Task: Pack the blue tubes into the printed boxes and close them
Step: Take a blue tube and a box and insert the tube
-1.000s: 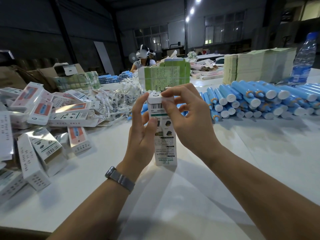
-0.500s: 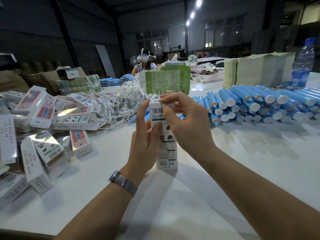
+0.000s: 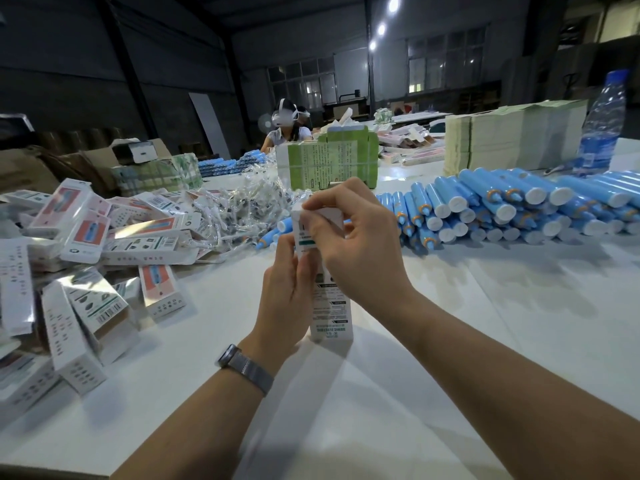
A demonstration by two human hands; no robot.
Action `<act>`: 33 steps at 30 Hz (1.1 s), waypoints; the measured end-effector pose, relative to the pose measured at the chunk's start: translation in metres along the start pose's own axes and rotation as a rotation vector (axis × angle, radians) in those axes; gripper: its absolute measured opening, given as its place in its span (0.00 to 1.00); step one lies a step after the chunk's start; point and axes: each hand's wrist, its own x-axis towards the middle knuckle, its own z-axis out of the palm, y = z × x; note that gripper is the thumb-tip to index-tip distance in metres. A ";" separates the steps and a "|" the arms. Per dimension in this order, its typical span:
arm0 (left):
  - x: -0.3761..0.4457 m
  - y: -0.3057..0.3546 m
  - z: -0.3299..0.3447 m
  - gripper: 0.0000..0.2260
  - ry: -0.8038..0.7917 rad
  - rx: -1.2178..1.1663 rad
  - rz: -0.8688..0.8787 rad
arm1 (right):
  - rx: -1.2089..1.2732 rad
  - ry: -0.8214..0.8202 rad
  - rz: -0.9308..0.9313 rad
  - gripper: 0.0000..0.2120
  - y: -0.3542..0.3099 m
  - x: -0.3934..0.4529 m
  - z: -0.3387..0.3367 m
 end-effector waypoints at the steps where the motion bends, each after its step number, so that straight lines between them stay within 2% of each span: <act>1: 0.000 -0.001 0.000 0.09 0.004 -0.002 -0.003 | 0.001 0.007 -0.002 0.01 0.000 0.001 0.000; 8: 0.000 -0.008 0.001 0.12 0.012 -0.008 -0.025 | -0.022 0.002 -0.016 0.01 -0.001 0.001 0.000; 17: 0.000 -0.004 0.000 0.09 0.002 0.042 0.027 | -0.048 0.032 -0.075 0.02 -0.006 0.002 -0.003; 20: -0.001 -0.001 -0.001 0.05 -0.019 0.071 0.081 | -0.034 0.033 -0.070 0.03 -0.008 0.003 -0.003; 22: -0.001 0.001 -0.002 0.07 -0.019 0.099 0.113 | -0.018 0.017 -0.049 0.04 -0.009 0.003 -0.003; 27: -0.002 0.000 -0.001 0.03 -0.041 0.074 0.125 | -0.025 -0.036 -0.023 0.07 -0.012 0.006 -0.006; 33: -0.003 -0.001 -0.002 0.05 -0.047 0.020 0.123 | -0.038 -0.095 -0.024 0.09 -0.011 0.011 -0.012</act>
